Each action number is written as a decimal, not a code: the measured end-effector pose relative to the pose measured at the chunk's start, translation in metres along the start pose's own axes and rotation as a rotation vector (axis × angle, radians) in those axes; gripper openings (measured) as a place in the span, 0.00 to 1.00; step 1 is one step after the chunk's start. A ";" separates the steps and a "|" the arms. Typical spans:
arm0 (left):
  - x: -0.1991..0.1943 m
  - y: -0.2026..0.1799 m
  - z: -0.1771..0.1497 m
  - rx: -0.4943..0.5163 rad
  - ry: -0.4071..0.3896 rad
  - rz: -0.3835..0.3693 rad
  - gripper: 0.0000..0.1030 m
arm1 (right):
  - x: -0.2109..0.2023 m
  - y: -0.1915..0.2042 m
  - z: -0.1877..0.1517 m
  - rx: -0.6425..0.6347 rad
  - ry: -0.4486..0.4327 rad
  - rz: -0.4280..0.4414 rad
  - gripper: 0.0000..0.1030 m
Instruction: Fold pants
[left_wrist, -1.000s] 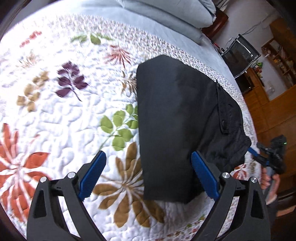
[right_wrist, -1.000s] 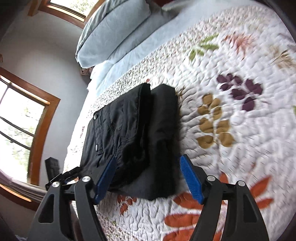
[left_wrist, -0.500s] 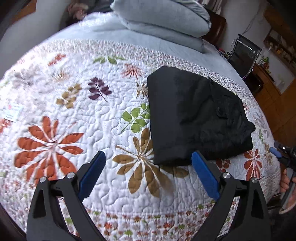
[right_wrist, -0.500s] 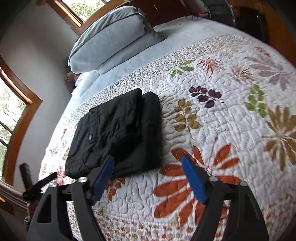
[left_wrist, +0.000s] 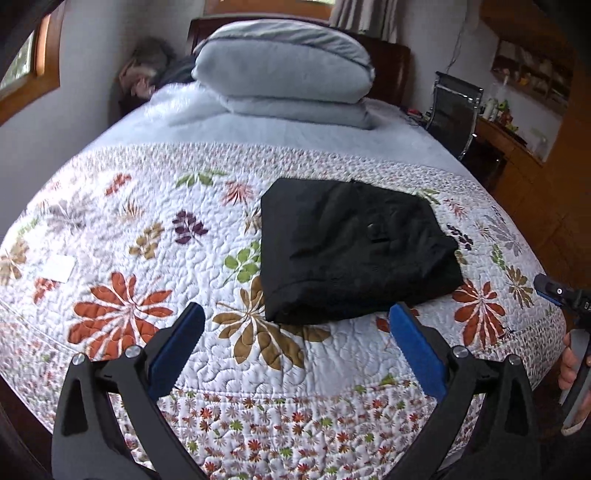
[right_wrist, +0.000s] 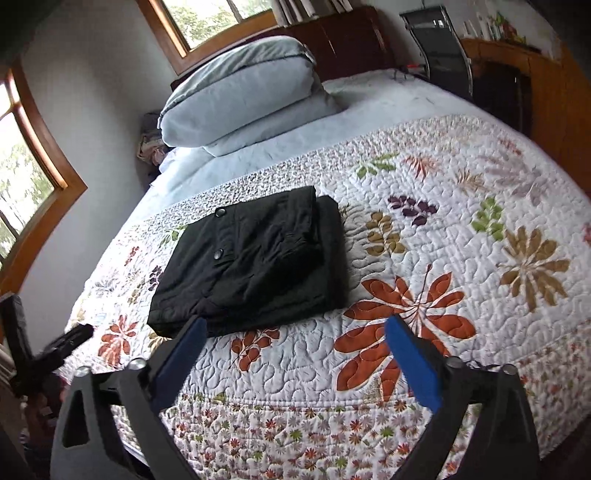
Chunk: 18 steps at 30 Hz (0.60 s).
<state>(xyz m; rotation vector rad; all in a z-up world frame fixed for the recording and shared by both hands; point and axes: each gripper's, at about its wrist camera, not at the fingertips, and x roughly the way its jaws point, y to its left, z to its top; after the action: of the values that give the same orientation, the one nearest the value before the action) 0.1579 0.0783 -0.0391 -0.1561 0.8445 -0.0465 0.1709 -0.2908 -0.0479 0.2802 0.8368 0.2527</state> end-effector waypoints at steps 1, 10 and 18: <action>-0.008 -0.005 0.000 0.012 -0.013 0.001 0.97 | -0.004 0.004 -0.001 -0.013 -0.010 -0.010 0.97; -0.049 -0.028 -0.002 0.058 -0.073 -0.005 0.97 | -0.036 0.036 -0.006 -0.075 -0.080 -0.043 0.97; -0.069 -0.035 -0.004 0.091 -0.109 0.016 0.97 | -0.053 0.046 -0.006 -0.089 -0.121 -0.033 0.97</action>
<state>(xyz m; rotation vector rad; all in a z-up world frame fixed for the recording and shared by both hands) 0.1098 0.0501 0.0150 -0.0660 0.7330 -0.0602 0.1276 -0.2638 0.0006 0.1963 0.7080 0.2390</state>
